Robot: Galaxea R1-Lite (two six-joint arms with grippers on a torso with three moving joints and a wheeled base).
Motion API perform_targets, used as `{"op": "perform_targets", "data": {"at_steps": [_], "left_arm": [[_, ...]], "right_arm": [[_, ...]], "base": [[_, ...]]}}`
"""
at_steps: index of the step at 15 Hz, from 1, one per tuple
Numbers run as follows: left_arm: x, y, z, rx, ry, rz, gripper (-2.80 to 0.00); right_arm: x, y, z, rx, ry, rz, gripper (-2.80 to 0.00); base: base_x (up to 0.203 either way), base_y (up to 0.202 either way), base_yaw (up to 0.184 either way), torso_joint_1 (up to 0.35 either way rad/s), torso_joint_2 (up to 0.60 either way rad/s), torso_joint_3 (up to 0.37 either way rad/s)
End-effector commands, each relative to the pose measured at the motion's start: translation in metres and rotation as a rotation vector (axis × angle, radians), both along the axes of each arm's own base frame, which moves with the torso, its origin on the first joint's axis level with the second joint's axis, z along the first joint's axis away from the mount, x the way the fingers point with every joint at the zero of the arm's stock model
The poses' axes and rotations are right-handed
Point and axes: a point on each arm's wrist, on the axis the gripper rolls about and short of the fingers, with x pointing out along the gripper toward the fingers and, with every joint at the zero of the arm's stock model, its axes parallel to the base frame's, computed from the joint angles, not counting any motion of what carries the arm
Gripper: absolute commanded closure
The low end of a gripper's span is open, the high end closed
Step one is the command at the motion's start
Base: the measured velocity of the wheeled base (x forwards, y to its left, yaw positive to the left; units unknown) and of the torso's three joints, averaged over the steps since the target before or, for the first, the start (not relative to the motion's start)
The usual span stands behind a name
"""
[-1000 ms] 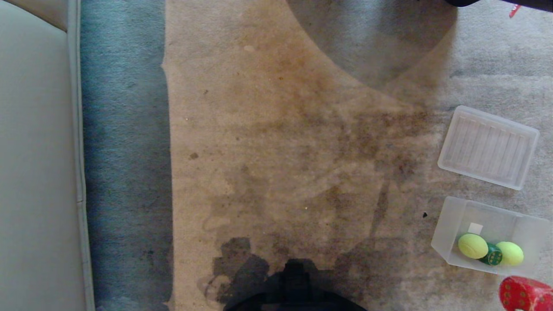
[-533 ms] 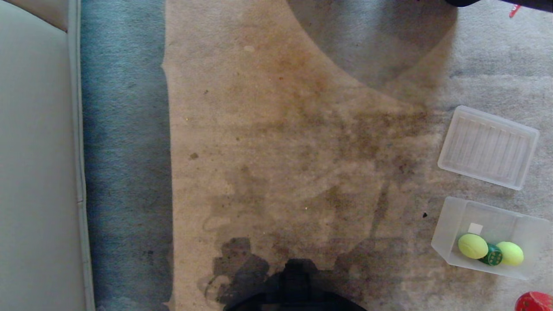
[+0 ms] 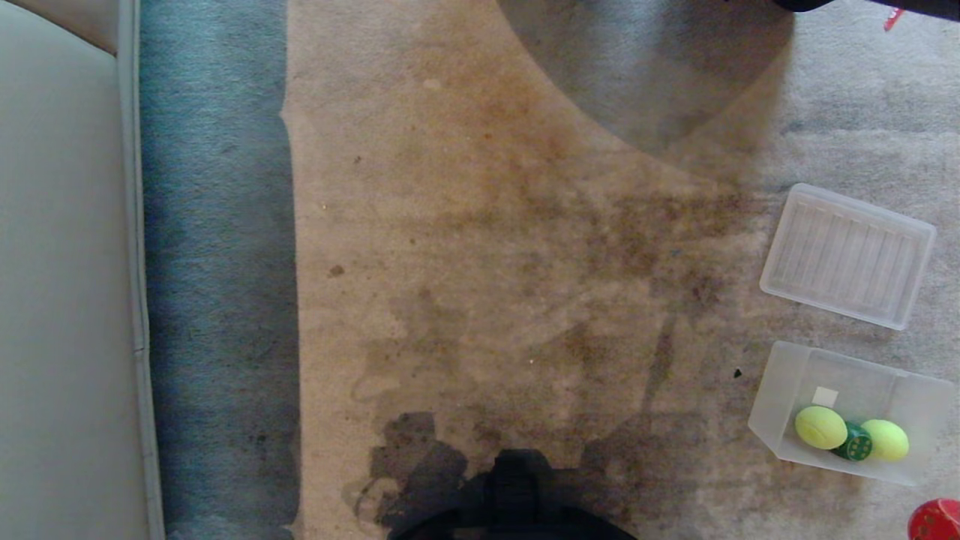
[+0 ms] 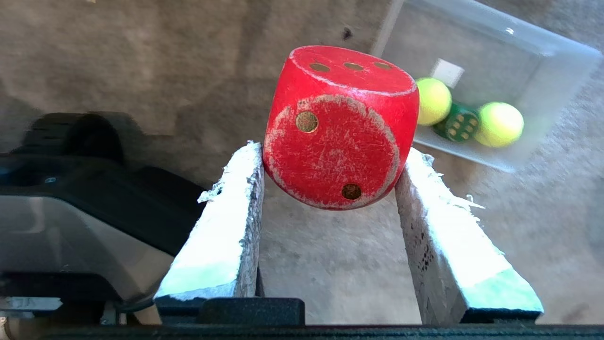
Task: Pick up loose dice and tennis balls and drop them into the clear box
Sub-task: Put the toys in the box
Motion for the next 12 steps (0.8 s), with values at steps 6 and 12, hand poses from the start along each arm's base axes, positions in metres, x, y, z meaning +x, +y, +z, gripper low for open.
{"op": "perform_targets", "data": {"at_steps": [6,12], "left_arm": [[0.0,0.0,0.0,0.0,0.0,0.0,0.0],[0.0,0.0,0.0,0.0,0.0,0.002,0.0]], "right_arm": [[-0.014,0.0,-0.005,0.009,-0.177,0.016,0.0],[-0.014,0.0,-0.005,0.018,-0.175,0.012,0.0]], "base": [[0.0,0.0,0.0,0.0,0.0,0.0],[0.0,0.0,0.0,0.0,0.0,0.0]]}}
